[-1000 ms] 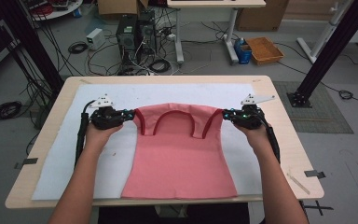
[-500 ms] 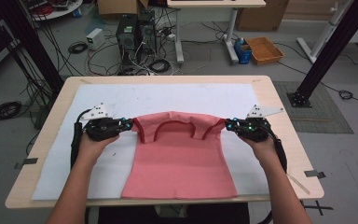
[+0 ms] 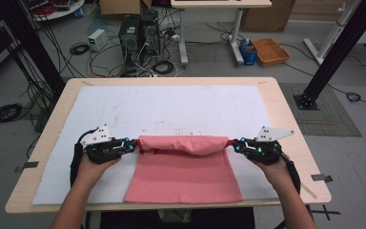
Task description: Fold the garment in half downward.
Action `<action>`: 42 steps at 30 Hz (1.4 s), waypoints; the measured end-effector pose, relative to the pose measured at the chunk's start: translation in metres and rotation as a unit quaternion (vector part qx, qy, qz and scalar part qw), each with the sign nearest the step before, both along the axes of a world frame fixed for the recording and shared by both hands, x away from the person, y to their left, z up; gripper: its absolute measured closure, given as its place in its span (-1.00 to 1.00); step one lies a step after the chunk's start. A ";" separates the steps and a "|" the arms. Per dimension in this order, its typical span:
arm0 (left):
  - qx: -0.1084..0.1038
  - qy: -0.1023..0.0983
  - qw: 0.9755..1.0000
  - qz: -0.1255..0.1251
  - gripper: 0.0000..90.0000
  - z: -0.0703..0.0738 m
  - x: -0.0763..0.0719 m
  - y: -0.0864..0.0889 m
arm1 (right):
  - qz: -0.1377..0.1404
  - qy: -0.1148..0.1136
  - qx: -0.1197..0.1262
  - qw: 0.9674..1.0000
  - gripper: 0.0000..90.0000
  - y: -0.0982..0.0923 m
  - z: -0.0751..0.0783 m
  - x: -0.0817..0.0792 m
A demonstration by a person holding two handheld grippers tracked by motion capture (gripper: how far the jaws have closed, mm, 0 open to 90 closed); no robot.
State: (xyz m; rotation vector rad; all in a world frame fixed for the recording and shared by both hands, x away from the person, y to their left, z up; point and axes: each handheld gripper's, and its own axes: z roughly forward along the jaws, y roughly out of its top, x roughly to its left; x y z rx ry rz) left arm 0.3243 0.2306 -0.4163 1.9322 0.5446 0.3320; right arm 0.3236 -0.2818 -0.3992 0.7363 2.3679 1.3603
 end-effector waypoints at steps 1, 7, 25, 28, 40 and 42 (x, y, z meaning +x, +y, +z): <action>0.003 -0.001 1.000 -0.003 0.88 -0.001 -0.003 0.000 | 0.002 0.001 -0.002 1.000 0.86 0.000 -0.002 -0.003; 0.006 -0.006 1.000 -0.018 0.88 -0.004 -0.026 0.002 | 0.011 0.006 -0.011 1.000 0.86 0.000 -0.009 -0.022; 0.000 0.051 0.998 0.019 0.02 -0.017 -0.041 0.002 | -0.024 0.048 0.025 0.998 0.10 -0.016 -0.025 -0.053; -0.009 0.059 0.998 0.010 -0.02 -0.017 -0.043 -0.003 | -0.029 0.053 0.029 0.998 0.10 -0.017 -0.026 -0.051; 0.042 0.089 0.995 -0.026 0.30 -0.029 -0.050 -0.012 | 0.002 0.089 -0.010 0.996 0.28 -0.004 -0.046 -0.047; 0.055 0.089 0.994 -0.031 0.41 -0.031 -0.050 -0.013 | 0.006 0.094 -0.015 0.995 0.40 -0.004 -0.048 -0.047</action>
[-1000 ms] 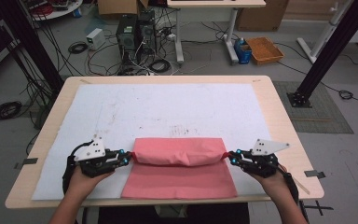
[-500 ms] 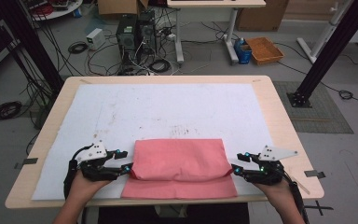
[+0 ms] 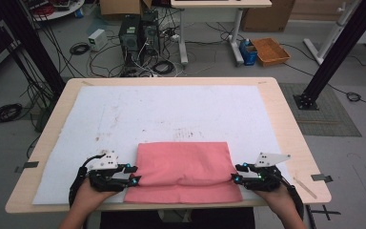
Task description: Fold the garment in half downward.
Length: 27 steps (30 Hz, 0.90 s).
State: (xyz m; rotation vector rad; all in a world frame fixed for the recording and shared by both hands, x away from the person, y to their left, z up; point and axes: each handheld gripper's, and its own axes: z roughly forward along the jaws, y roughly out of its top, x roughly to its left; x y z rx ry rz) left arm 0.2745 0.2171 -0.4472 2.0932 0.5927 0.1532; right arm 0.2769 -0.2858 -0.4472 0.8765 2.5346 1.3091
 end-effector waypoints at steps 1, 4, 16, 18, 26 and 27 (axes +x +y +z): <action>0.009 0.000 1.000 0.000 0.44 -0.001 0.000 -0.001 | 0.003 0.000 -0.003 1.000 0.47 0.000 -0.001 0.000; 0.019 -0.001 1.000 -0.004 0.60 -0.002 -0.001 -0.004 | 0.007 -0.001 -0.015 1.000 0.73 0.001 -0.002 -0.002; -0.038 -0.006 0.999 -0.027 0.88 0.007 -0.005 0.012 | 0.000 -0.032 0.011 0.999 0.90 -0.005 0.013 -0.015; -0.043 -0.005 0.999 -0.032 0.88 0.007 -0.008 0.016 | 0.004 -0.035 0.015 0.999 0.90 -0.007 0.016 -0.021; -0.055 0.001 0.997 -0.049 0.88 0.006 -0.021 0.021 | 0.016 -0.029 0.012 0.999 0.90 -0.006 0.015 -0.043; -0.057 0.002 0.997 -0.051 0.88 0.006 -0.024 0.021 | 0.015 -0.031 0.012 0.999 0.90 -0.006 0.015 -0.046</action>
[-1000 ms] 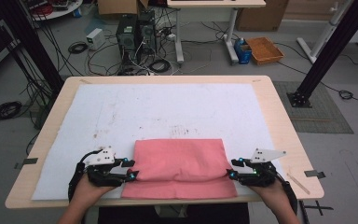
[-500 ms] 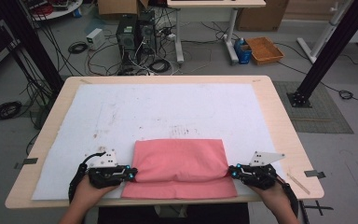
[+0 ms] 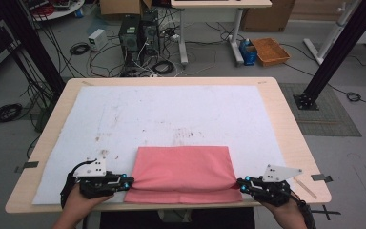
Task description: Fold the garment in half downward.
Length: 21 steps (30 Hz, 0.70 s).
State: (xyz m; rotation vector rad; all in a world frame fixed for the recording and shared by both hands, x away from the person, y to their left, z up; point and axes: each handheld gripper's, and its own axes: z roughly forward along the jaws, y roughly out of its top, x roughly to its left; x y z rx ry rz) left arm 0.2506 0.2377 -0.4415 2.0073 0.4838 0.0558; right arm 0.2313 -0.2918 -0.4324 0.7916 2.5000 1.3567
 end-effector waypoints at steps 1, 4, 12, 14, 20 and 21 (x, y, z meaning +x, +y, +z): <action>-0.001 0.000 1.000 0.000 0.89 0.000 -0.002 0.000 | -0.001 0.001 0.001 1.000 0.90 0.000 0.000 -0.002; -0.009 0.005 1.000 -0.003 0.88 -0.001 -0.006 0.003 | -0.002 0.001 0.004 1.000 0.90 -0.002 0.000 -0.008; -0.009 0.011 1.000 -0.015 0.88 -0.004 -0.012 0.005 | 0.002 0.000 0.003 1.000 0.90 -0.003 0.001 -0.022; -0.005 0.015 1.000 -0.017 0.88 -0.006 -0.015 0.005 | 0.003 0.002 0.001 1.000 0.90 -0.003 -0.001 -0.024; 0.017 0.007 1.000 0.013 0.24 -0.006 -0.014 0.003 | -0.003 0.031 -0.014 0.999 0.25 -0.006 -0.012 -0.023; 0.015 0.003 1.000 0.025 0.09 -0.003 -0.013 0.003 | -0.009 0.031 -0.013 0.999 0.11 -0.007 -0.013 -0.022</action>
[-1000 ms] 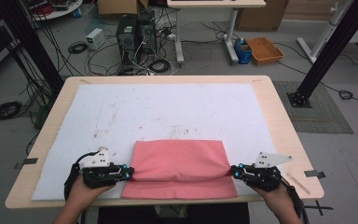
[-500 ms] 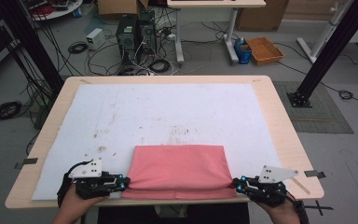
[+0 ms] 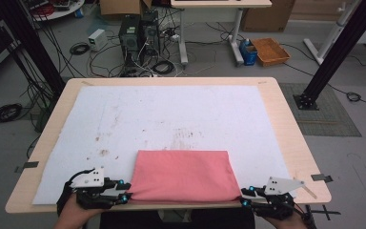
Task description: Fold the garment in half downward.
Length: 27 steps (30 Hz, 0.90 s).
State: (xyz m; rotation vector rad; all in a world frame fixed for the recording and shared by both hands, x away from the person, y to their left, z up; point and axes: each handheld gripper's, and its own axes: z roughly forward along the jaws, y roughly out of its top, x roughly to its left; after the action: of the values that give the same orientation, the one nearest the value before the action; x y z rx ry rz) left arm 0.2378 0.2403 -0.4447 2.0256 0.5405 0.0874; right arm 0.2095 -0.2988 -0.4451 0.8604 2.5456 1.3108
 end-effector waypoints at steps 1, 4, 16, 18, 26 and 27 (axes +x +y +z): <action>-0.002 -0.004 1.000 0.007 0.00 0.003 0.002 0.000 | -0.007 -0.001 0.007 1.000 -0.02 -0.002 0.002 0.002; -0.011 -0.018 1.000 0.022 -0.12 0.011 0.010 -0.002 | -0.020 -0.018 0.016 1.000 -0.10 -0.005 0.013 0.009; 0.017 -0.003 0.995 0.100 -0.17 0.019 0.083 -0.029 | -0.068 -0.012 0.014 0.997 -0.07 0.016 0.035 0.091; 0.023 0.012 0.994 0.106 -0.17 0.015 0.092 -0.033 | -0.068 -0.001 0.010 0.998 -0.06 0.022 0.031 0.105; 0.066 0.046 0.989 0.121 -0.15 -0.001 0.108 -0.038 | -0.074 0.035 -0.022 0.996 0.02 0.047 0.003 0.135; 0.066 0.047 0.989 0.121 -0.14 -0.002 0.108 -0.038 | -0.074 0.037 -0.031 0.996 0.07 0.049 0.001 0.137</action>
State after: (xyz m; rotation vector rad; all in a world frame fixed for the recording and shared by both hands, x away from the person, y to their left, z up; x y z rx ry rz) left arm 0.3456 0.2026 -0.4464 2.0924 0.8577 0.1793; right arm 0.3463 -0.2499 -0.4442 1.0823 2.5068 1.1721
